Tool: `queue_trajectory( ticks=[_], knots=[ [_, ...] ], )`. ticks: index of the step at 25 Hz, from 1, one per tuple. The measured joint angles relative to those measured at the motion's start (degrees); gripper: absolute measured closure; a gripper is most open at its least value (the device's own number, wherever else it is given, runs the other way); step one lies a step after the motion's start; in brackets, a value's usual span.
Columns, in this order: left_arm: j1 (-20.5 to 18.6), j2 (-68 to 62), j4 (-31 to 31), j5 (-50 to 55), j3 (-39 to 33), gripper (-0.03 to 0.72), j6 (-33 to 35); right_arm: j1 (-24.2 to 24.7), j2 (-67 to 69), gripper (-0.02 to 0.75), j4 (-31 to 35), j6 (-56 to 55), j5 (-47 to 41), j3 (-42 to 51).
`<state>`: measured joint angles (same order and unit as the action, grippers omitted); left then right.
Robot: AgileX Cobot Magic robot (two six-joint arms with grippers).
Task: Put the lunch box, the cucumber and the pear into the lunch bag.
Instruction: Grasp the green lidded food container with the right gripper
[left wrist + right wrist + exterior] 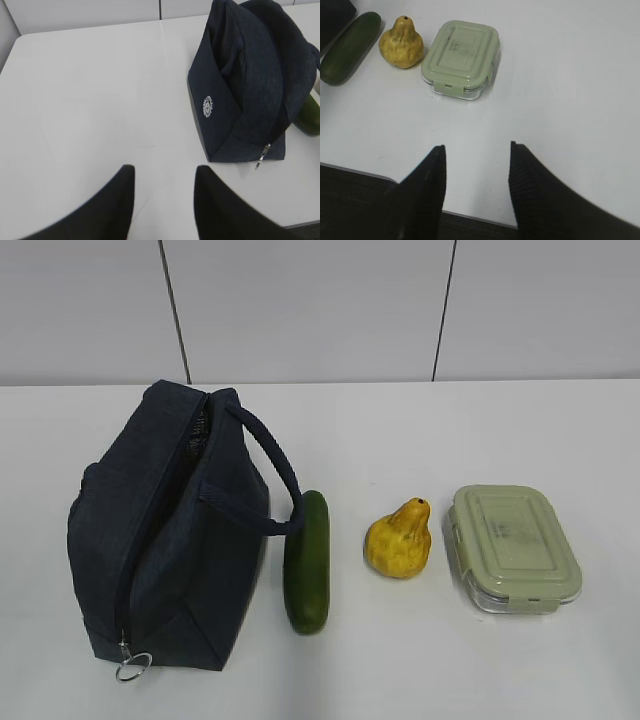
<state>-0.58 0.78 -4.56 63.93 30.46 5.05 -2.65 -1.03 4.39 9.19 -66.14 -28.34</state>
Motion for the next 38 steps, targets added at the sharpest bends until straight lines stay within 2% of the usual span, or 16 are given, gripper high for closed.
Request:
queue_trajectory(
  ticks=[13, 17, 30, 35, 38],
  knots=[
    [0.0, 0.0, 0.0, 0.0, 0.0, 0.448, 0.0, 0.0, 0.0, 0.401, -0.1, -0.8, 0.0, 0.0],
    [0.0, 0.0, 0.0, 0.0, 0.0, 0.448, 0.0, 0.0, 0.4, 0.401, -2.0, -3.4, 0.0, -0.9],
    [0.0, 0.0, 0.0, 0.0, 0.0, 0.448, 0.0, -0.4, 22.0, 0.398, -4.7, -11.5, 0.5, -12.8],
    [0.0, 0.0, 0.0, 0.0, 0.0, 0.448, 0.0, -0.4, 28.2, 0.340, -5.2, -12.0, 4.1, -15.9],
    [0.0, 0.0, 0.0, 0.0, 0.0, 0.448, 0.0, -0.4, 31.8, 0.330, -6.3, -12.0, 5.1, -16.8]
  ],
)
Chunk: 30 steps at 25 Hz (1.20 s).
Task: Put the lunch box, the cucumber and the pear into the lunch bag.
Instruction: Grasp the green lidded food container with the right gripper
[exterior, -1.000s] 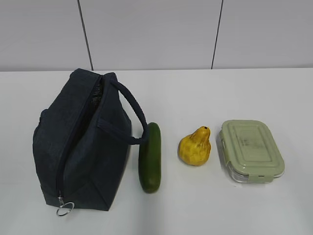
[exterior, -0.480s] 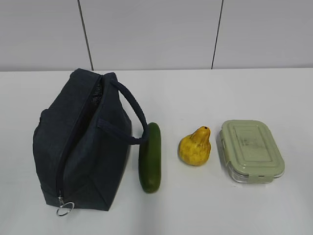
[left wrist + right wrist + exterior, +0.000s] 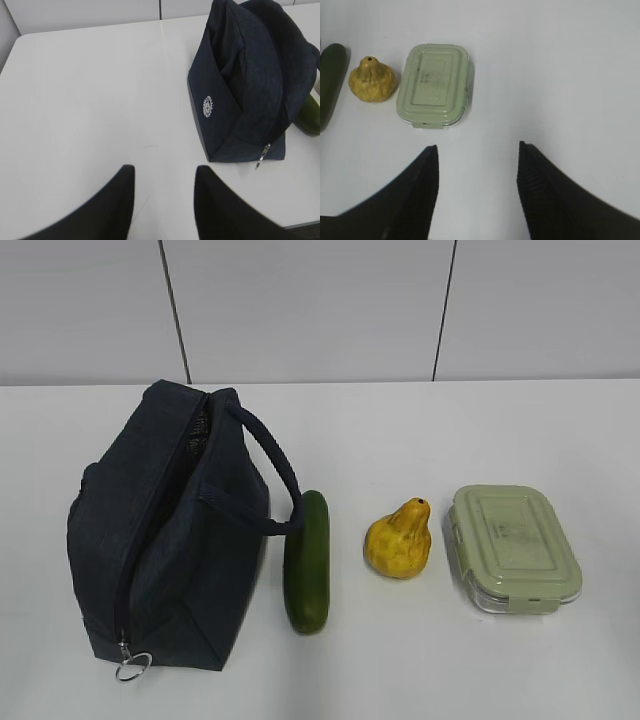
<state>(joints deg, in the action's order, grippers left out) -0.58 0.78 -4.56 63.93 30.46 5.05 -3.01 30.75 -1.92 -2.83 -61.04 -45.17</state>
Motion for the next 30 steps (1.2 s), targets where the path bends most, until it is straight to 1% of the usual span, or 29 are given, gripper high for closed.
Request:
queue_trajectory(
  ticks=[9, 14, 22, 26, 30],
  knots=[
    [0.0, 0.0, 0.0, 0.0, 0.0, 0.448, 0.0, 0.0, 15.8, 0.325, -4.7, 1.1, 0.5, -5.9],
    [0.0, 0.0, 0.0, 0.0, 0.0, 0.448, 0.0, 0.0, 24.2, 0.325, -4.9, 1.2, 1.7, -10.7],
    [0.0, 0.0, 0.0, 0.0, 0.0, 0.448, 0.0, 0.0, 33.5, 0.326, -5.0, 1.3, 4.9, -14.4],
    [0.0, 0.0, 0.0, 0.0, 0.0, 0.448, 0.0, 0.0, 38.4, 0.326, -3.4, 1.9, 6.2, -15.3],
    [0.0, 0.0, 0.0, 0.0, 0.0, 0.448, 0.0, 0.0, 43.7, 0.326, 1.1, 4.2, 7.4, -15.3]
  ],
)
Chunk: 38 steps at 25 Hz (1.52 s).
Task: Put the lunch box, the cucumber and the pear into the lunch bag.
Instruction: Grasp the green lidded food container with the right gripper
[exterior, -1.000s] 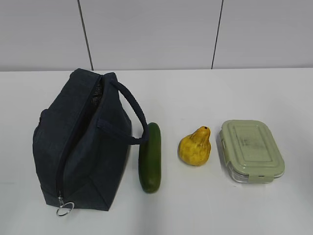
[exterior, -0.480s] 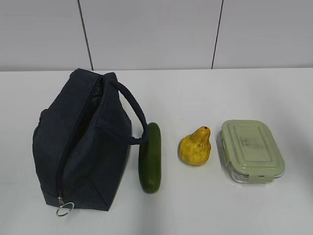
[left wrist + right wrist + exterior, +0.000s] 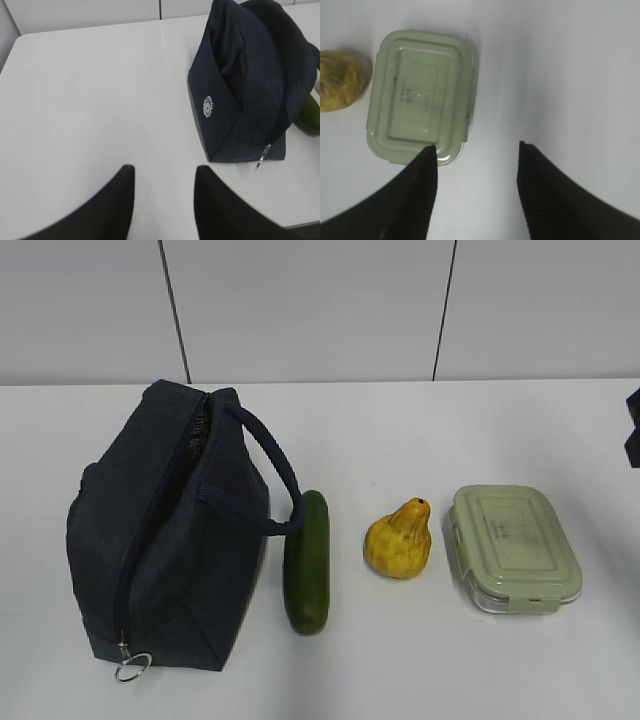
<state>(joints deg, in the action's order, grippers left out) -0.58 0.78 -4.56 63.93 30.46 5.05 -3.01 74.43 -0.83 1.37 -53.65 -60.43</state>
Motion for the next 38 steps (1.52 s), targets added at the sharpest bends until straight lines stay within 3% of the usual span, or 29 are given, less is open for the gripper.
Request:
queue_trajectory(
  ticks=[7, 13, 20, 25, 34, 38],
  knots=[
    [0.0, 0.0, 0.0, 0.0, 0.0, 0.448, 0.0, 1.8, 5.2, 0.327, 8.4, 4.2, 1.9, 0.0],
    [0.0, 0.0, 0.0, 0.0, 0.0, 0.448, 0.0, 7.9, 7.2, 0.327, 20.8, 13.6, 2.1, -0.1],
    [0.0, 0.0, 0.0, 0.0, 0.0, 0.448, 0.0, 14.6, 14.2, 0.327, 29.4, 24.4, -0.9, -0.1],
    [0.0, 0.0, 0.0, 0.0, 0.0, 0.448, 0.0, 18.6, 18.9, 0.327, 40.5, 36.2, -5.0, -0.5],
    [0.0, 0.0, 0.0, 0.0, 0.0, 0.448, 0.0, 19.2, 25.1, 0.325, 37.1, 39.0, -10.9, -8.9],
    [0.0, 0.0, 0.0, 0.0, 0.0, 0.448, 0.0, 19.3, 26.2, 0.283, 34.4, 37.1, -11.6, -11.5]
  ],
)
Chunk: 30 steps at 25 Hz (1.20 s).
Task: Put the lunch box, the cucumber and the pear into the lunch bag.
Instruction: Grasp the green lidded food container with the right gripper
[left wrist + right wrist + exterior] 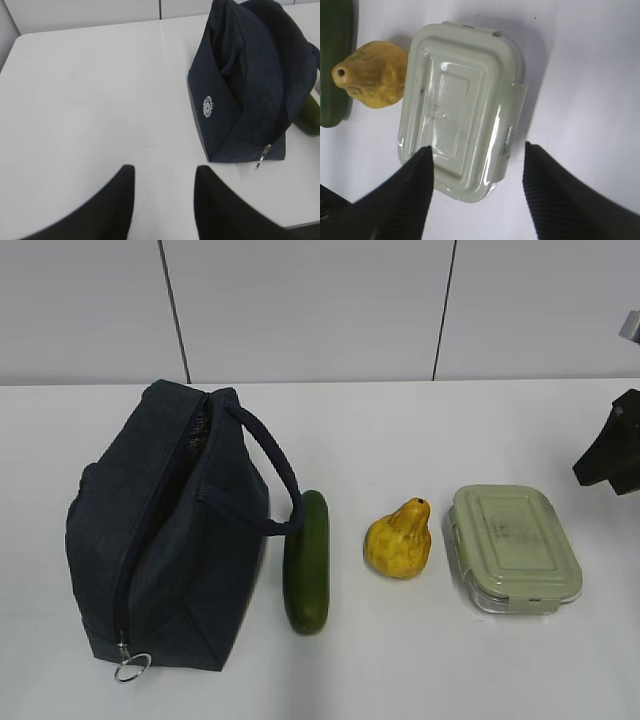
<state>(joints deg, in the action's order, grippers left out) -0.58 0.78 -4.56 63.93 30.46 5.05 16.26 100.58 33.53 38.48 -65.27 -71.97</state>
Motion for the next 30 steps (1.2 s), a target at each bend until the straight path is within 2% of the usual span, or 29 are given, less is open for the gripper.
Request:
queue_trajectory(
  ticks=[20, 30],
  knots=[
    [0.0, 0.0, 0.0, 0.0, 0.0, 0.448, 0.0, 0.0, 0.3, 0.262, -3.1, -3.6, 1.1, -0.3],
    [0.0, 0.0, 0.0, 0.0, 0.0, 0.448, 0.0, 0.0, 3.0, 0.262, -1.1, -1.6, 1.0, 0.4]
  ],
)
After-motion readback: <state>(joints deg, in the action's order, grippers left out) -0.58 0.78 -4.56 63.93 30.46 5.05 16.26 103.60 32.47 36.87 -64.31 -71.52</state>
